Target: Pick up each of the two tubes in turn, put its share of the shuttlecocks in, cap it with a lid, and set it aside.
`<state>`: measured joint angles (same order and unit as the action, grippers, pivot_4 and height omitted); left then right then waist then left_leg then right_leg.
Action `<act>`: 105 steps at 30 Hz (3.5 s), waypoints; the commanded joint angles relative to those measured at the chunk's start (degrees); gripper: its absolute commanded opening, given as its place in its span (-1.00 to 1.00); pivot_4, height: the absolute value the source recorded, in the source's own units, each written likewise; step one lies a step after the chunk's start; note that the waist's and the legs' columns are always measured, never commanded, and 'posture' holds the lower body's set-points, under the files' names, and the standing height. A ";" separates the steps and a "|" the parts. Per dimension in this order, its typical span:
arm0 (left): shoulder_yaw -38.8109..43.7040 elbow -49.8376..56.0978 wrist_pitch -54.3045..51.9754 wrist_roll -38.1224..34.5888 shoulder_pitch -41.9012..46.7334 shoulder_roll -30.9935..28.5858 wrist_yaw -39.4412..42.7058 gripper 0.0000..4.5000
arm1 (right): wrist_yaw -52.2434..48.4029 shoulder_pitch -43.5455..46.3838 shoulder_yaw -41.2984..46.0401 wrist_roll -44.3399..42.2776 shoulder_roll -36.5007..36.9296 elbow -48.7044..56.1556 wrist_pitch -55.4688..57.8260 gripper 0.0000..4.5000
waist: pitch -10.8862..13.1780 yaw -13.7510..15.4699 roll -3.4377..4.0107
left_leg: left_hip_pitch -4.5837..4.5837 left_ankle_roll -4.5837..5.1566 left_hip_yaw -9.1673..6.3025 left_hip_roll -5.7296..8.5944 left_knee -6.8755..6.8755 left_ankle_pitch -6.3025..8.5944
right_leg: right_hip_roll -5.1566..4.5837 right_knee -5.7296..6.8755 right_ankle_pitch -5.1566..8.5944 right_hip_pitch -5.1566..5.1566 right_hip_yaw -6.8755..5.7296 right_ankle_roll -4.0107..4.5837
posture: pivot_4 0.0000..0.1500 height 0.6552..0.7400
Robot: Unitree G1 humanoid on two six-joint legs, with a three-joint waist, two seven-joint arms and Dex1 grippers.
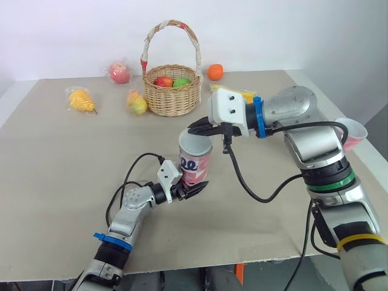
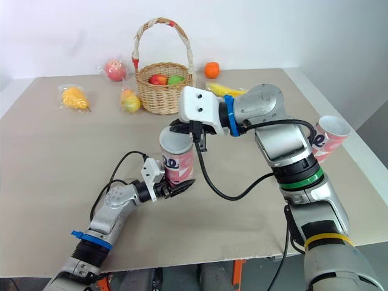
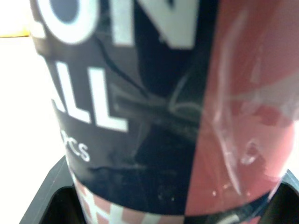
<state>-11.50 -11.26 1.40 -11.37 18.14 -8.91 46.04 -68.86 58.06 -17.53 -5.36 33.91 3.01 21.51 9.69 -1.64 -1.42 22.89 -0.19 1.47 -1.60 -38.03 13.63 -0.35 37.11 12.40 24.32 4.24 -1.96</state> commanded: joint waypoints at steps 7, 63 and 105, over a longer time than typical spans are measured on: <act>-0.83 -1.43 -0.57 0.52 -1.00 0.13 0.21 0.44 | -0.37 -1.28 -0.61 -0.28 -0.20 3.61 0.04 -0.98 | 0.00 0.00 0.00 | 0.00 0.00 0.00 0.00 0.02 0.00 | 0.01 0.00 0.00 0.00 0.00 -0.02 | 1.00 1.00; -0.95 -1.54 -0.91 0.66 -0.77 0.16 0.67 0.44 | 3.94 -6.65 -5.42 10.77 0.48 5.06 -11.12 -0.98 | -0.19 0.06 0.11 | -0.13 0.00 0.05 0.00 0.04 0.00 | 0.07 -0.04 0.00 -0.06 0.00 0.04 | 1.00 1.00; -1.22 -2.17 -0.48 0.85 -0.58 0.53 1.04 0.44 | 1.02 -0.85 -2.04 8.23 -2.95 1.26 -7.75 0.98 | -0.81 0.29 0.03 | -0.39 -0.02 0.02 0.05 0.55 0.02 | -0.06 -0.09 0.30 -0.21 0.01 0.06 | 1.00 1.00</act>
<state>-11.88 -12.11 1.60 -10.99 17.91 -8.54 47.17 -66.34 56.70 -18.22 3.40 31.07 4.64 14.29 8.88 -1.35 -1.39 22.50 -0.21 1.49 -1.55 -37.48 13.65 -0.40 37.02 12.70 24.11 4.25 -1.89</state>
